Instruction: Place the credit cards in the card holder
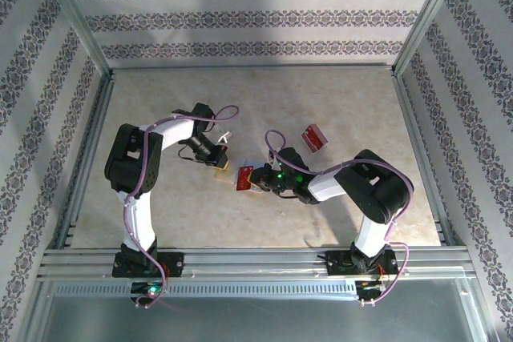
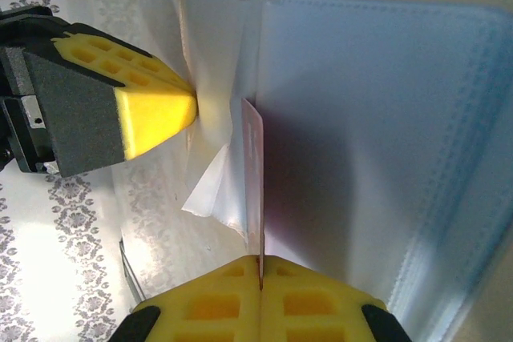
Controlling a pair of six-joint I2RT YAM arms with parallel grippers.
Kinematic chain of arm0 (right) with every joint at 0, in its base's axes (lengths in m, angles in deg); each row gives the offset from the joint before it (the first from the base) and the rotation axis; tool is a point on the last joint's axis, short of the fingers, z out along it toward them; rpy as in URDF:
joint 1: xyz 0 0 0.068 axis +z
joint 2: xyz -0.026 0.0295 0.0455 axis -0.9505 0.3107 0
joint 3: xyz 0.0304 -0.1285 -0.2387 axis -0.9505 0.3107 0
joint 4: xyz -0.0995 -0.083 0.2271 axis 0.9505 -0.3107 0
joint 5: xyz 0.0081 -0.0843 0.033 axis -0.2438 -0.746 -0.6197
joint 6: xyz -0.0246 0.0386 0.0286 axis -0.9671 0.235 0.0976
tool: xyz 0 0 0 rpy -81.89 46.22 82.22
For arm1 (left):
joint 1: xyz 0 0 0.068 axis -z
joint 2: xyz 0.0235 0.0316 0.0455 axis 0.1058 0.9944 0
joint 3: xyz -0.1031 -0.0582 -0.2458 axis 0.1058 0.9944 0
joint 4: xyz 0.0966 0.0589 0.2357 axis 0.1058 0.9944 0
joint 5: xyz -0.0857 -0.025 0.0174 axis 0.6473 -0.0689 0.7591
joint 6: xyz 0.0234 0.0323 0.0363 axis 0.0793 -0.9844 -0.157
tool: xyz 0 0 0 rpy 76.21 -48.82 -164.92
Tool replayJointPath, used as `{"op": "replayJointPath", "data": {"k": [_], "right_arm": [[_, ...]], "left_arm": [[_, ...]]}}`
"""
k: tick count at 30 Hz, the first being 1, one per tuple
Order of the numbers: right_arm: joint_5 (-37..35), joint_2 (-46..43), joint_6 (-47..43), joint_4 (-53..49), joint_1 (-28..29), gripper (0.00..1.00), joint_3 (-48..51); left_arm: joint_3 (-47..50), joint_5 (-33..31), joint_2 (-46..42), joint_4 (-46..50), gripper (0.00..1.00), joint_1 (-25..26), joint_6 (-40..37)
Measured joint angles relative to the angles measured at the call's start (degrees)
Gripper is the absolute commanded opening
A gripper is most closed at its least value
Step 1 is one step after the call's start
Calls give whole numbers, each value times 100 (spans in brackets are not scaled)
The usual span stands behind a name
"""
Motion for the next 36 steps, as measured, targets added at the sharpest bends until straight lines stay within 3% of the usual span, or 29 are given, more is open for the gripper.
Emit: {"op": "replayJointPath", "data": {"k": [36], "right_arm": [[61, 647, 37, 1027, -229, 0, -236]], "left_arm": [[0, -17, -4, 0, 0, 0, -22]]}}
